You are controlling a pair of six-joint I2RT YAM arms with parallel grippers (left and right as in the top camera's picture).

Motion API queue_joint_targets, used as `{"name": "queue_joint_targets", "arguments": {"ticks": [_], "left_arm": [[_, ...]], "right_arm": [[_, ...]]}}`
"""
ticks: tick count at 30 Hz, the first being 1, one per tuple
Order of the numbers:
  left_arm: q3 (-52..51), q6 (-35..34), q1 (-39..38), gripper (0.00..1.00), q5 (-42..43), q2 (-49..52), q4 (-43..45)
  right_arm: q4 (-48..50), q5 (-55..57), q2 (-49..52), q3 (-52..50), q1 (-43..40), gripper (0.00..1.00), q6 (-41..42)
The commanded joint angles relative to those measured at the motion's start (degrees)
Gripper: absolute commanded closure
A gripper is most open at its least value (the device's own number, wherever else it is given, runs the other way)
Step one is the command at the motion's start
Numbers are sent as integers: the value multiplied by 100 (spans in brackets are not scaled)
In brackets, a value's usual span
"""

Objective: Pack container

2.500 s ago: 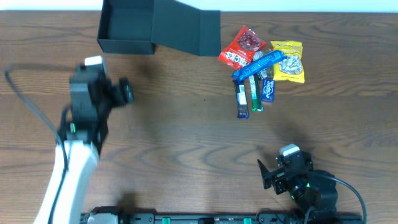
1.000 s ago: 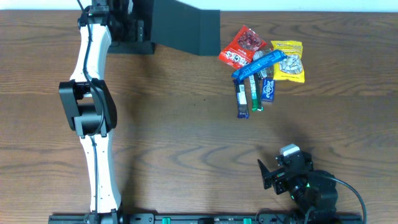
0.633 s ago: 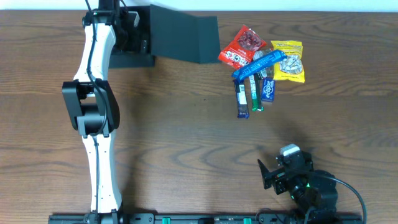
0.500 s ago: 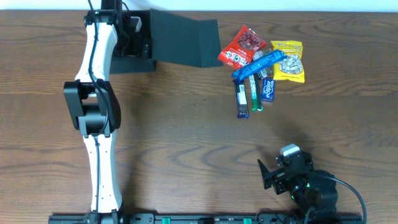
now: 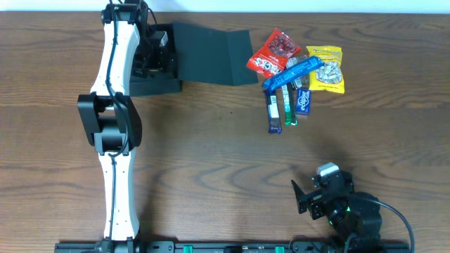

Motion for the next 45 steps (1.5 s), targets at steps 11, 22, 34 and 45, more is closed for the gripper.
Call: {"name": "queue_joint_targets", "arguments": {"ticks": [11,22,34,45], "left_arm": [[699,249,-2,5,269,-1384,621],[688,328,258,5,-1217,-1305,994],[678,387,1141,5,-1165,-680,446],[640,481,1139,5,-1073,116,439]], "right_arm": [[-4,37,-31,-17,-42,1,63],[-4,37,-31,-17,-42,1,61],[-7,37,-31,-17,-42,1,63],[-4,37,-31,-17,-42,1,61]]}}
